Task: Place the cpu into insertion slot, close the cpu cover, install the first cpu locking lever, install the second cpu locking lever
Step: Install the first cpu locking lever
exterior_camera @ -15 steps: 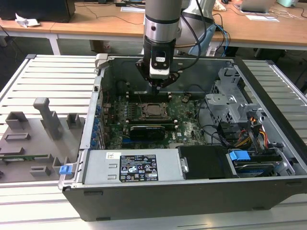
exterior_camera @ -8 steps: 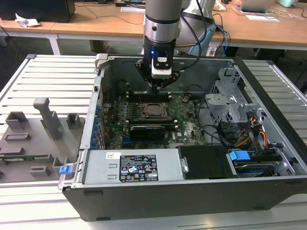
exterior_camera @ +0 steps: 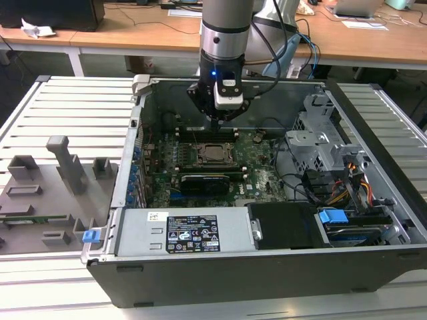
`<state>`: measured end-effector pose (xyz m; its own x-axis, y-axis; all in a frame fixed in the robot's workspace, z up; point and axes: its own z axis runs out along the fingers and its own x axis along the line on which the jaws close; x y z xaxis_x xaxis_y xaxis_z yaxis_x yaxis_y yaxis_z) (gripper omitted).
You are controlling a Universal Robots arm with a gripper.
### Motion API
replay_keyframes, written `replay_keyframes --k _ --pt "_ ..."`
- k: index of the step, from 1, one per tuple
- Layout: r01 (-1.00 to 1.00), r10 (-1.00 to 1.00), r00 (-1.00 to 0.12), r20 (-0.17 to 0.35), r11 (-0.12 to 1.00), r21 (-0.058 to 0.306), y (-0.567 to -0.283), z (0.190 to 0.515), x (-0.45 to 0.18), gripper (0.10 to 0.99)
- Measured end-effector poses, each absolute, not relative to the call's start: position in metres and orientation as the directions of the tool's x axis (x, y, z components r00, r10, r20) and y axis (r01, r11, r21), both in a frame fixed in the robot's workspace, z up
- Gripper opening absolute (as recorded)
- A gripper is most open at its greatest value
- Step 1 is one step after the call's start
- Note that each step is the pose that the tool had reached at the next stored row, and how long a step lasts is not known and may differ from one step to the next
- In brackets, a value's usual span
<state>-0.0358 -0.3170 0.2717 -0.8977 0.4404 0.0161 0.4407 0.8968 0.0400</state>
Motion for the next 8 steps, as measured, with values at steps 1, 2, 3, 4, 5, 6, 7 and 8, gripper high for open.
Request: replay_keyframes --k 1,2,3,4,5,6,7,8 --pt "0.434 0.434 -0.901 0.016 0.9 0.04 -0.317 0.2717 -0.0359 0.106" --pt "0.427 0.427 -0.904 0.016 0.903 0.04 -0.317 0.2717 -0.0359 0.106" --pt "0.419 0.419 -0.908 0.016 0.907 0.04 -0.317 0.2717 -0.0359 0.106" --pt "0.415 0.415 -0.91 0.016 0.909 0.04 -0.317 0.2717 -0.0359 0.106" --pt "0.411 0.41 -0.912 0.016 0.911 0.04 -0.317 0.2717 -0.0359 0.106" --pt "0.405 0.405 -0.914 0.016 0.913 0.04 -0.317 0.2717 -0.0359 0.106" --pt "0.397 0.397 -0.918 0.016 0.917 0.04 -0.317 0.2717 -0.0359 0.106" --pt "0.391 0.391 -0.92 0.016 0.919 0.04 -0.317 0.2717 -0.0359 0.106"
